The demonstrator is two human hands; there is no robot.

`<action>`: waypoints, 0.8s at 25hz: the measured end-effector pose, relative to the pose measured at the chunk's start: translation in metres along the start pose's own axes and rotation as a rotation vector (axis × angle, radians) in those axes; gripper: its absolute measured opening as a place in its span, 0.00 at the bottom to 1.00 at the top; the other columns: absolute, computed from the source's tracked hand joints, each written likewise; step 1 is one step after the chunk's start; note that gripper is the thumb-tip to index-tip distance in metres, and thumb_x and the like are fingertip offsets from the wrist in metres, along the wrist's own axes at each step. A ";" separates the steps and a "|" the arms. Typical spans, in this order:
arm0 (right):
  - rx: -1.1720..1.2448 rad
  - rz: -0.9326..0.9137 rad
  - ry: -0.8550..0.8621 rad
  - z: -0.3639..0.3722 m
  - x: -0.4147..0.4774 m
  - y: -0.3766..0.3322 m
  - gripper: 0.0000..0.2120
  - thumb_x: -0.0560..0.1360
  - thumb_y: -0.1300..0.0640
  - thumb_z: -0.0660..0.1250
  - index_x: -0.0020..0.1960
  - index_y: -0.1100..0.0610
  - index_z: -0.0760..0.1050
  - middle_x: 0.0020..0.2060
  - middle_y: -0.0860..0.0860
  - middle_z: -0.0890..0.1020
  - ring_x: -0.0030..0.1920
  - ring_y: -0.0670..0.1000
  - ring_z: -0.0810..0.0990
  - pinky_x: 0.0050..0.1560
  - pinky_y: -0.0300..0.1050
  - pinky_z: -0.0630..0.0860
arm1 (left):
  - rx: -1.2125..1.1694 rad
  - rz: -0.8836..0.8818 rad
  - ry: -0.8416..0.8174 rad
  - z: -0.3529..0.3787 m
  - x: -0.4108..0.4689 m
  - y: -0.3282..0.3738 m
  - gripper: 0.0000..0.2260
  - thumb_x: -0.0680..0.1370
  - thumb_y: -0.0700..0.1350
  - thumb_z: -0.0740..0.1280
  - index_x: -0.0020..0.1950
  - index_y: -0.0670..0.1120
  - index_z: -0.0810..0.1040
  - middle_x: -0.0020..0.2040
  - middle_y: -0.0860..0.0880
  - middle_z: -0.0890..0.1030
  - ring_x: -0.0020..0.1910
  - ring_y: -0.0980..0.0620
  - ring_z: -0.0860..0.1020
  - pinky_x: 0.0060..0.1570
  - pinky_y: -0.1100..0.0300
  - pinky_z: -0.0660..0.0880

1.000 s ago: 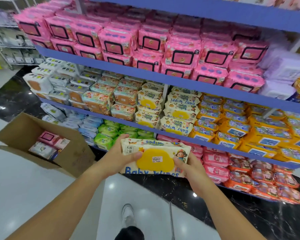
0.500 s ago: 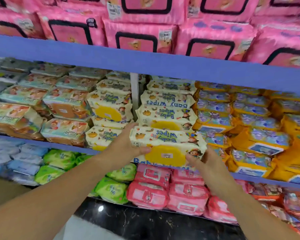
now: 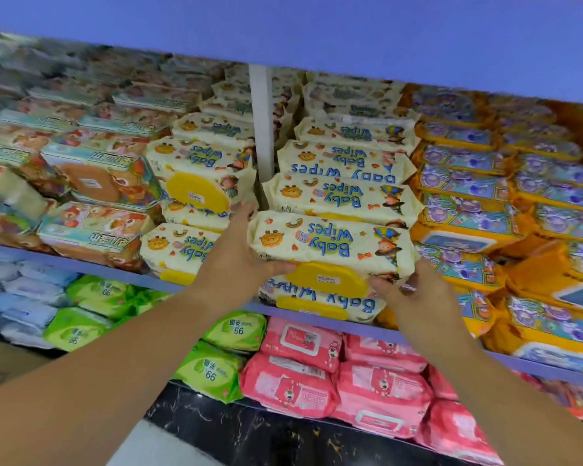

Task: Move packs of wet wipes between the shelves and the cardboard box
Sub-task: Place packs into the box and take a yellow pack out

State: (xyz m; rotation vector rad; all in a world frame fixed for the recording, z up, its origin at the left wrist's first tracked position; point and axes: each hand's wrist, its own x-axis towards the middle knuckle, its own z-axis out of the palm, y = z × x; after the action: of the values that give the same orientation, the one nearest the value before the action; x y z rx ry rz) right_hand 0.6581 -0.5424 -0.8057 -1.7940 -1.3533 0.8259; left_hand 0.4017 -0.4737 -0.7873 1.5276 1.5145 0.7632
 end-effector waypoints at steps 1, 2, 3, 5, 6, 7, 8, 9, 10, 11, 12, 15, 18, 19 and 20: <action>-0.019 0.035 -0.021 -0.002 -0.001 -0.002 0.17 0.76 0.53 0.73 0.63 0.47 0.73 0.48 0.33 0.79 0.48 0.36 0.78 0.40 0.27 0.71 | -0.028 -0.041 -0.007 -0.002 -0.002 0.003 0.50 0.69 0.41 0.81 0.82 0.55 0.53 0.61 0.62 0.74 0.60 0.58 0.75 0.53 0.67 0.73; -0.026 0.054 -0.037 -0.004 -0.005 -0.004 0.15 0.77 0.52 0.72 0.62 0.48 0.73 0.48 0.33 0.78 0.48 0.36 0.77 0.40 0.27 0.70 | -0.056 -0.076 -0.009 -0.004 -0.005 0.005 0.51 0.69 0.41 0.81 0.82 0.55 0.51 0.59 0.64 0.74 0.60 0.59 0.75 0.52 0.69 0.73; -0.029 0.070 -0.043 -0.005 -0.010 -0.007 0.14 0.78 0.52 0.70 0.61 0.48 0.73 0.48 0.33 0.77 0.49 0.38 0.77 0.41 0.30 0.70 | -0.064 -0.090 -0.014 -0.006 -0.008 0.006 0.51 0.70 0.40 0.80 0.82 0.55 0.50 0.57 0.66 0.73 0.60 0.60 0.76 0.51 0.70 0.73; -0.028 0.115 -0.033 -0.008 -0.022 -0.017 0.09 0.80 0.52 0.67 0.59 0.46 0.71 0.48 0.34 0.76 0.51 0.45 0.75 0.47 0.40 0.69 | -0.056 -0.114 -0.030 -0.010 -0.019 0.013 0.45 0.72 0.39 0.78 0.80 0.54 0.54 0.57 0.67 0.71 0.59 0.60 0.76 0.45 0.76 0.73; -0.022 0.146 -0.024 -0.008 -0.030 -0.024 0.08 0.81 0.52 0.66 0.59 0.46 0.71 0.48 0.38 0.76 0.52 0.47 0.73 0.50 0.42 0.67 | -0.055 -0.133 -0.044 -0.012 -0.027 0.017 0.42 0.73 0.39 0.78 0.79 0.53 0.56 0.59 0.65 0.71 0.62 0.59 0.75 0.45 0.75 0.73; -0.026 0.182 -0.020 -0.010 -0.041 -0.034 0.09 0.81 0.51 0.65 0.61 0.48 0.72 0.50 0.43 0.76 0.53 0.48 0.72 0.52 0.44 0.67 | -0.035 -0.151 -0.049 -0.015 -0.040 0.027 0.38 0.74 0.42 0.77 0.77 0.52 0.58 0.62 0.62 0.69 0.64 0.58 0.72 0.48 0.71 0.72; -0.036 0.210 -0.028 -0.012 -0.051 -0.046 0.13 0.82 0.49 0.64 0.64 0.51 0.73 0.54 0.47 0.76 0.54 0.49 0.73 0.54 0.45 0.68 | -0.010 -0.178 -0.061 -0.020 -0.055 0.040 0.35 0.76 0.45 0.76 0.76 0.53 0.60 0.63 0.60 0.67 0.64 0.58 0.70 0.51 0.68 0.69; -0.038 0.244 -0.050 -0.015 -0.061 -0.058 0.17 0.82 0.48 0.63 0.68 0.54 0.73 0.59 0.50 0.77 0.57 0.51 0.74 0.57 0.47 0.69 | 0.021 -0.203 -0.083 -0.025 -0.071 0.050 0.33 0.78 0.49 0.74 0.78 0.51 0.61 0.63 0.57 0.65 0.64 0.57 0.68 0.54 0.65 0.67; -0.031 0.286 -0.075 -0.019 -0.072 -0.070 0.21 0.82 0.46 0.62 0.70 0.56 0.72 0.63 0.51 0.77 0.61 0.53 0.75 0.61 0.49 0.69 | 0.021 -0.246 -0.108 -0.031 -0.085 0.057 0.31 0.79 0.54 0.71 0.78 0.50 0.63 0.64 0.56 0.66 0.66 0.56 0.69 0.56 0.61 0.65; -0.036 0.321 -0.106 -0.023 -0.084 -0.084 0.23 0.82 0.45 0.61 0.72 0.56 0.70 0.67 0.51 0.76 0.65 0.54 0.74 0.65 0.50 0.69 | -0.004 -0.312 -0.143 -0.039 -0.101 0.065 0.30 0.80 0.58 0.67 0.79 0.50 0.64 0.67 0.55 0.68 0.69 0.55 0.69 0.60 0.59 0.65; -0.041 0.348 -0.148 -0.030 -0.101 -0.100 0.25 0.82 0.43 0.60 0.73 0.55 0.69 0.70 0.51 0.75 0.68 0.54 0.73 0.68 0.51 0.68 | -0.033 -0.368 -0.180 -0.047 -0.124 0.073 0.28 0.82 0.60 0.63 0.79 0.50 0.65 0.71 0.54 0.70 0.71 0.54 0.68 0.63 0.57 0.64; -0.050 0.350 -0.213 -0.048 -0.146 -0.142 0.27 0.83 0.40 0.56 0.76 0.53 0.66 0.73 0.51 0.71 0.72 0.54 0.70 0.71 0.51 0.65 | -0.088 -0.398 -0.199 -0.072 -0.187 0.107 0.24 0.84 0.59 0.57 0.77 0.49 0.69 0.75 0.52 0.71 0.71 0.54 0.68 0.64 0.60 0.61; -0.024 0.350 -0.254 -0.054 -0.194 -0.191 0.23 0.84 0.43 0.56 0.74 0.53 0.69 0.70 0.51 0.74 0.69 0.51 0.72 0.63 0.45 0.65 | -0.120 -0.407 -0.138 -0.109 -0.245 0.128 0.22 0.85 0.57 0.57 0.76 0.49 0.70 0.72 0.54 0.72 0.66 0.58 0.68 0.63 0.64 0.58; -0.022 0.337 -0.294 -0.051 -0.210 -0.208 0.23 0.84 0.43 0.56 0.74 0.53 0.69 0.70 0.50 0.74 0.69 0.51 0.72 0.62 0.44 0.64 | -0.123 -0.406 -0.113 -0.124 -0.264 0.130 0.22 0.84 0.58 0.57 0.75 0.50 0.71 0.69 0.55 0.73 0.66 0.59 0.68 0.63 0.63 0.59; -0.033 0.310 -0.340 -0.044 -0.222 -0.226 0.23 0.84 0.44 0.56 0.74 0.53 0.68 0.71 0.50 0.74 0.70 0.51 0.71 0.62 0.43 0.63 | -0.132 -0.412 -0.073 -0.141 -0.278 0.130 0.21 0.84 0.58 0.58 0.74 0.50 0.72 0.68 0.56 0.73 0.66 0.58 0.69 0.63 0.62 0.60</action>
State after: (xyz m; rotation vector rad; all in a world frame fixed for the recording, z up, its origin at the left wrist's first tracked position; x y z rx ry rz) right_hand 0.5286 -0.7238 -0.5765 -1.9837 -1.3148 1.3310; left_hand 0.3168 -0.7187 -0.5711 1.0840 1.6188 0.5469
